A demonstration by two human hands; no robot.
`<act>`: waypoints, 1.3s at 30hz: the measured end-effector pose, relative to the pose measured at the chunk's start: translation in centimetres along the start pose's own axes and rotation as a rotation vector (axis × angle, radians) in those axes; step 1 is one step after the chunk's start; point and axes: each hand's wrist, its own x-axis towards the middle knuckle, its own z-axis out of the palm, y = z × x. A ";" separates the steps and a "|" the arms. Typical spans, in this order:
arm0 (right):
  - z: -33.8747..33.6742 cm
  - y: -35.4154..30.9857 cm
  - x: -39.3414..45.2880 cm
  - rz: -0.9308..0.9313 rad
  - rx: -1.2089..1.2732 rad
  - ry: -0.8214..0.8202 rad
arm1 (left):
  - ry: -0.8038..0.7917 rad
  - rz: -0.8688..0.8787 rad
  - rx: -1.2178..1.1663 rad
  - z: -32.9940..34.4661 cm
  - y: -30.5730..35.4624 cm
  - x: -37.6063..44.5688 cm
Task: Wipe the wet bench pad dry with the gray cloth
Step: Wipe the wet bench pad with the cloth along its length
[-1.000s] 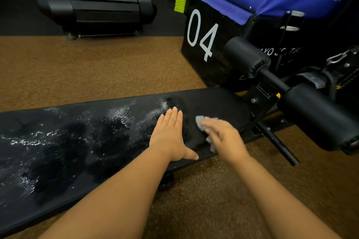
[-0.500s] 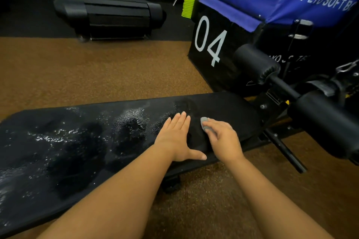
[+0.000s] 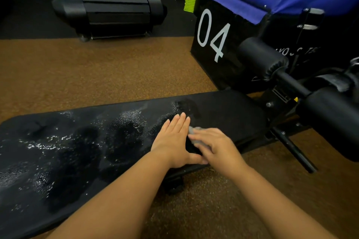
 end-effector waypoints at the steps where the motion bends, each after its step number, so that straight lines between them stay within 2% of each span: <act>1: -0.6 0.1 -0.7 -0.025 0.016 -0.050 | -0.004 0.001 -0.002 0.0 0.0 -0.1; 4: -2.9 1.9 -1.0 -0.034 -0.030 -0.083 | -0.017 -0.006 0.000 -0.1 0.1 -0.1; 7: -2.4 2.7 0.9 0.086 -0.081 0.075 | -0.019 -0.010 -0.002 -0.1 0.2 -0.2; 9: -0.8 1.6 1.5 0.115 -0.088 0.120 | -0.018 -0.011 0.000 -0.2 0.2 -0.2; 11: 0.0 0.6 0.8 0.072 -0.059 0.077 | -0.034 -0.002 -0.012 -0.4 0.1 -0.1; 14: -1.9 0.9 -0.1 -0.005 -0.039 -0.050 | -0.064 -0.014 -0.018 -1.2 -0.7 0.0; 15: -2.6 1.5 0.2 0.009 -0.062 -0.047 | -0.064 -0.040 -0.003 -1.5 -1.0 0.1; 19: -2.1 2.7 4.0 0.281 -0.121 0.161 | -0.080 -0.112 0.008 -1.9 -1.8 0.6; 22: 0.1 0.7 5.6 0.195 -0.108 0.176 | -0.075 -0.121 0.014 -1.7 -1.7 0.8; 26: 0.0 0.4 3.8 -0.005 -0.046 0.036 | -0.064 -0.119 0.005 -1.6 -1.8 0.9; 28: -1.3 1.8 3.5 0.013 -0.065 0.026 | -0.047 -0.121 -0.002 -1.6 -1.8 0.8; 31: -1.9 3.1 5.7 0.216 -0.113 0.119 | -0.044 -0.129 -0.010 -1.6 -1.6 0.6; 33: -0.8 2.2 7.4 0.266 -0.143 0.168 | -0.048 -0.136 -0.005 -1.7 -1.5 0.5; 35: 0.6 0.6 7.9 0.228 -0.142 0.161 | -0.053 -0.139 -0.001 -1.7 -1.4 0.5; 39: 0.1 -0.4 5.9 0.061 -0.080 0.039 | -0.089 -0.128 -0.008 -2.1 -1.6 0.6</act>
